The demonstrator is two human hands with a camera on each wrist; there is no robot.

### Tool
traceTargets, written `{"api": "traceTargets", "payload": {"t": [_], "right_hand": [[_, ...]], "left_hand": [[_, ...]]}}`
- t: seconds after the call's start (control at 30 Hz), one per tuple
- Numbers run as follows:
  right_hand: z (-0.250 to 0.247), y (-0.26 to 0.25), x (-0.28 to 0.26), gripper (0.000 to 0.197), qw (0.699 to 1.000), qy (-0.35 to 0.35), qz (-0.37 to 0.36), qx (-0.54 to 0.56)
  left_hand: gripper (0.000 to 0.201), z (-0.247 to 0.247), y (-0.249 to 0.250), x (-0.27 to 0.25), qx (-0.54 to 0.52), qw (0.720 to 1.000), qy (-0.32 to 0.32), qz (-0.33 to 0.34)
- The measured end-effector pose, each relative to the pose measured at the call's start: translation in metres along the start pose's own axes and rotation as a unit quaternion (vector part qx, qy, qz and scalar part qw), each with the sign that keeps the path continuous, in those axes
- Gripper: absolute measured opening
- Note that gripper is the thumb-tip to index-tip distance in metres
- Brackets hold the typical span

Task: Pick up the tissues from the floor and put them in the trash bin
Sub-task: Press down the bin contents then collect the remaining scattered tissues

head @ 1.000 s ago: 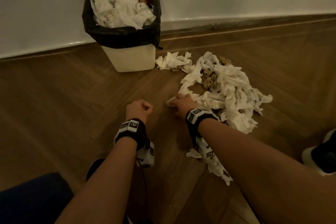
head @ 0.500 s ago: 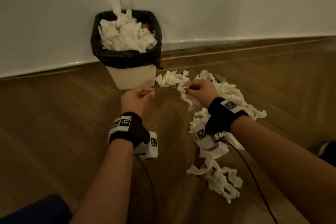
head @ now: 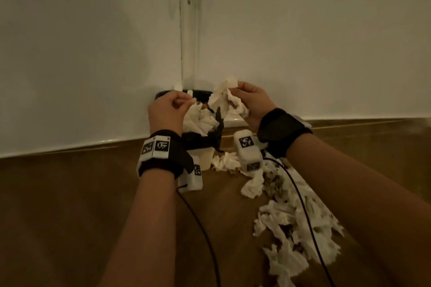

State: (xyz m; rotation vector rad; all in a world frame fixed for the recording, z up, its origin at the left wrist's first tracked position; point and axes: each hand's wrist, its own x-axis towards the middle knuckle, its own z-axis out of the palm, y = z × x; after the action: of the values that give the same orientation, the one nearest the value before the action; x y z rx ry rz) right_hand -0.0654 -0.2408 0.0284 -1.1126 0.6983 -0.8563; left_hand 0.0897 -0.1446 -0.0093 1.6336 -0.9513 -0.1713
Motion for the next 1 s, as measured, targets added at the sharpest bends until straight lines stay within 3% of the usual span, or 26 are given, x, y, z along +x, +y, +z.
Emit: {"api": "traceTargets", "payload": {"t": [0.27, 0.47, 0.57, 0.67, 0.77, 0.83, 0.9, 0.93, 1.0], "right_hand": [[0.041, 0.025, 0.056, 0.017, 0.997, 0.028, 0.071, 0.028], [0.036, 0.058, 0.076, 0.037, 0.973, 0.061, 0.131, -0.178], [0.033, 0.063, 0.075, 0.045, 0.928, -0.004, 0.092, -0.36], [0.034, 0.061, 0.072, 0.047, 0.867, -0.093, 0.076, -0.483], [0.039, 0.058, 0.069, 0.046, 0.87, -0.103, 0.07, -0.478], [0.04, 0.056, 0.064, 0.044, 0.868, -0.1, 0.048, -0.484], [0.033, 0.055, 0.055, 0.052, 0.837, -0.113, -0.019, -0.535], [0.028, 0.054, 0.052, 0.059, 0.807, -0.119, -0.054, -0.577], [0.019, 0.056, 0.045, 0.069, 0.704, -0.142, -0.095, -0.69]], "left_hand": [[0.009, 0.006, -0.023, 0.043, 0.115, 0.992, -0.051, -0.029], [0.031, 0.02, -0.044, 0.039, 0.186, 0.973, -0.117, -0.07], [0.036, 0.023, -0.049, 0.035, 0.23, 0.96, -0.141, -0.078], [0.032, 0.022, -0.047, 0.032, 0.26, 0.958, -0.106, -0.057], [0.021, 0.018, -0.043, 0.022, 0.169, 0.983, -0.033, -0.056], [0.02, 0.015, -0.041, 0.015, 0.132, 0.988, -0.026, -0.072], [0.026, 0.012, -0.044, 0.009, 0.156, 0.985, -0.034, -0.069], [0.031, 0.011, -0.045, 0.007, 0.186, 0.98, -0.035, -0.059], [0.04, 0.01, -0.048, 0.006, 0.237, 0.968, -0.064, -0.049]]}}
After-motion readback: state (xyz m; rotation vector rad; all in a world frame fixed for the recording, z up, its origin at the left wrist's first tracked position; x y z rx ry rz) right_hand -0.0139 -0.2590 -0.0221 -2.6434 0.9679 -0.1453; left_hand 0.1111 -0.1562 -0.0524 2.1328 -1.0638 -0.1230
